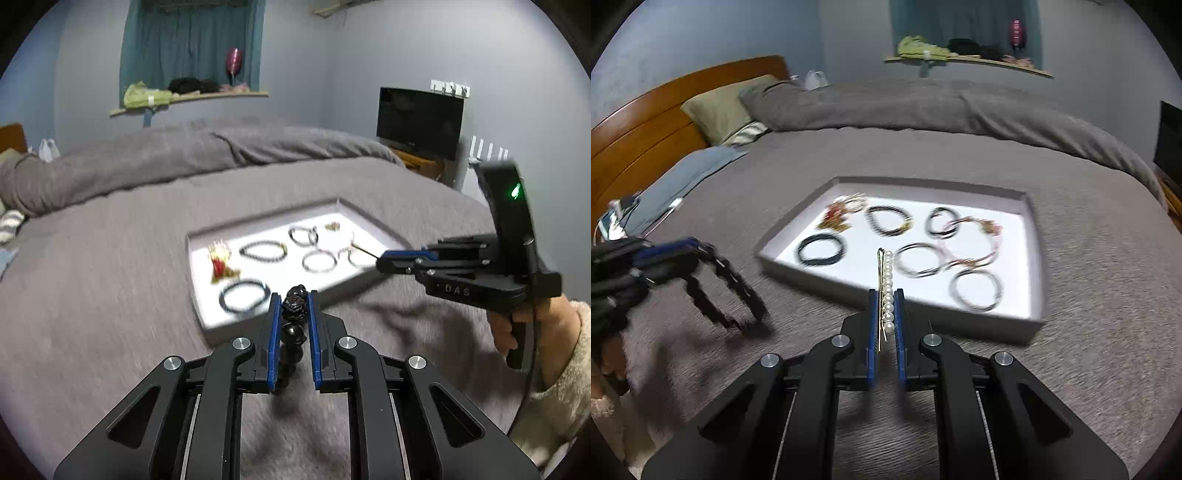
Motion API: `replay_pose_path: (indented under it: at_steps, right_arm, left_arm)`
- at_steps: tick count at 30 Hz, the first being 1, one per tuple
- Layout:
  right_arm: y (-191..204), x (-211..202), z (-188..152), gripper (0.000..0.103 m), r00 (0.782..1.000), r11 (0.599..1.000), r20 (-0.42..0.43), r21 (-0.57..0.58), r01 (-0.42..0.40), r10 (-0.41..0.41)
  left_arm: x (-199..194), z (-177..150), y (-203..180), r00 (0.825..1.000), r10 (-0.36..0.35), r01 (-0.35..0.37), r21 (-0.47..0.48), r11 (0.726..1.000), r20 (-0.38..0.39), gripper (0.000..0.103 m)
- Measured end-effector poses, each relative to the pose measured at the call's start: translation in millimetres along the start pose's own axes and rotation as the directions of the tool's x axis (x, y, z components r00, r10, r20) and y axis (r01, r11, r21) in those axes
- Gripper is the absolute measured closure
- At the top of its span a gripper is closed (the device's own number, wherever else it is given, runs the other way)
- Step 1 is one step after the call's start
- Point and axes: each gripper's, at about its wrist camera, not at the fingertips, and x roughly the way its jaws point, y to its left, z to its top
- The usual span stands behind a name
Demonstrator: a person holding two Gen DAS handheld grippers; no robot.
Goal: Organize jewelry
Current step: 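Carry the bracelet with the left tool while the right tool carries the hair pin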
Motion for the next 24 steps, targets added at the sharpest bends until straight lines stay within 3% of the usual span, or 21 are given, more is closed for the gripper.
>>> replay_pose_path:
  at_steps: [6,9,12,18,21,24]
  right_arm:
    - [-50.2,9.4,27.9,0.095,0.995,0.992,0.048,0.099,0.080,-0.085]
    - [-68.0,25.4,38.9,0.095,0.994,0.988,0.045,0.124,0.096,-0.102]
    - [-75.7,41.3,51.3,0.095,0.992,0.987,0.049,0.120,0.111,-0.117]
    - [-81.6,72.8,65.9,0.095,0.992,0.987,0.037,0.109,0.119,-0.124]
    - [-82.6,82.0,63.9,0.095,0.991,0.986,0.010,0.104,0.132,-0.134]
    - [-86.6,86.1,60.2,0.095,0.989,0.982,-0.021,0.117,0.145,-0.144]
  left_arm:
    - [7.7,47.4,6.0,0.996,-0.014,0.013,0.016,1.000,0.090,0.088]
    - [31.9,65.0,6.9,0.991,-0.088,0.089,-0.009,0.996,0.100,0.088]
    - [67.1,66.8,7.7,0.986,-0.152,0.156,-0.051,0.986,0.063,0.088]
    - [119.9,47.6,16.1,0.975,-0.219,0.214,-0.132,0.968,-0.028,0.088]
    - [131.4,41.3,30.1,0.982,-0.178,0.166,-0.163,0.972,-0.059,0.088]
    - [137.5,36.6,44.2,0.992,-0.087,0.070,-0.174,0.982,-0.090,0.088]
